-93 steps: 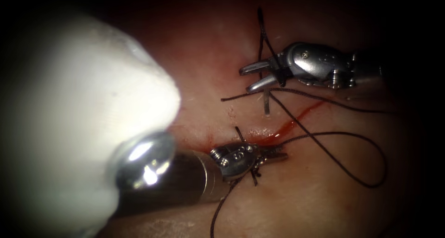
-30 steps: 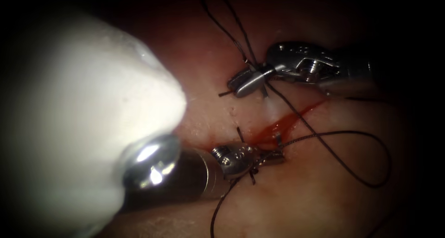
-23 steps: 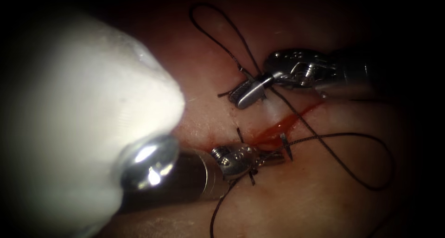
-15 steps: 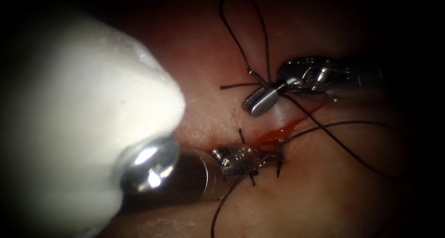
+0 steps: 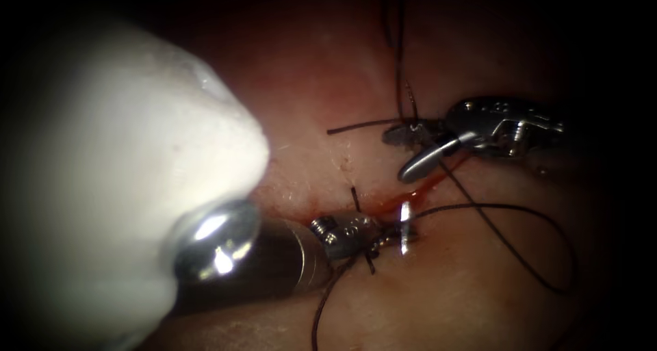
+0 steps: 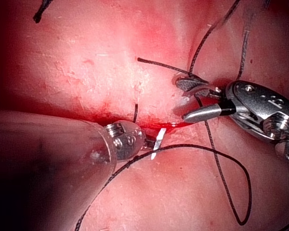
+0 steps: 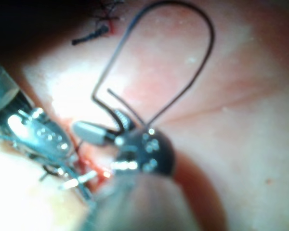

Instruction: Wound Closure

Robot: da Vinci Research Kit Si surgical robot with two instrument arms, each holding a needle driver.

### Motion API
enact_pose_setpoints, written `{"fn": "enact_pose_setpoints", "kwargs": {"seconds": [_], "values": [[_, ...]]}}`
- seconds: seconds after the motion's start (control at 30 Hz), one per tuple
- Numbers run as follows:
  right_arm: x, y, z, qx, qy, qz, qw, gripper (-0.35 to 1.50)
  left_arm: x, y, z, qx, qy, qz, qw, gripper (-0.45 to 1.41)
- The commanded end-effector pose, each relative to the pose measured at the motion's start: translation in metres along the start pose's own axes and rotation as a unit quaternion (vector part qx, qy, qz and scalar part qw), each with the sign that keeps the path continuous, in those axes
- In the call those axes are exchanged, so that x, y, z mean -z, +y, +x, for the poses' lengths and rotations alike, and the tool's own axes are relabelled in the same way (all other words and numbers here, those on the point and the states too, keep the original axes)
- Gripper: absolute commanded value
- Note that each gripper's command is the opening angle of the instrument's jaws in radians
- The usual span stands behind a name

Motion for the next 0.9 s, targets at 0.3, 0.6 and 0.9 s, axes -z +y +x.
{"fn": "enact_pose_setpoints", "kwargs": {"seconds": [0.3, 0.6, 0.9], "values": [[0.0077, -0.0030, 0.0041, 0.091, -0.007, -0.085, 0.992, 1.48, 0.0000, 0.0015, -0.0002, 0.009, 0.001, 0.002, 1.000, 0.09], [0.0116, -0.0083, 0.0004, 0.081, -0.002, -0.094, 0.992, 1.39, -0.0002, 0.0043, -0.0004, -0.164, 0.041, 0.066, 0.983, 0.41], [0.0097, -0.0085, -0.0009, 0.088, 0.002, -0.077, 0.993, 1.34, 0.0019, 0.0061, 0.0015, -0.307, 0.078, 0.104, 0.943, 0.68]]}}
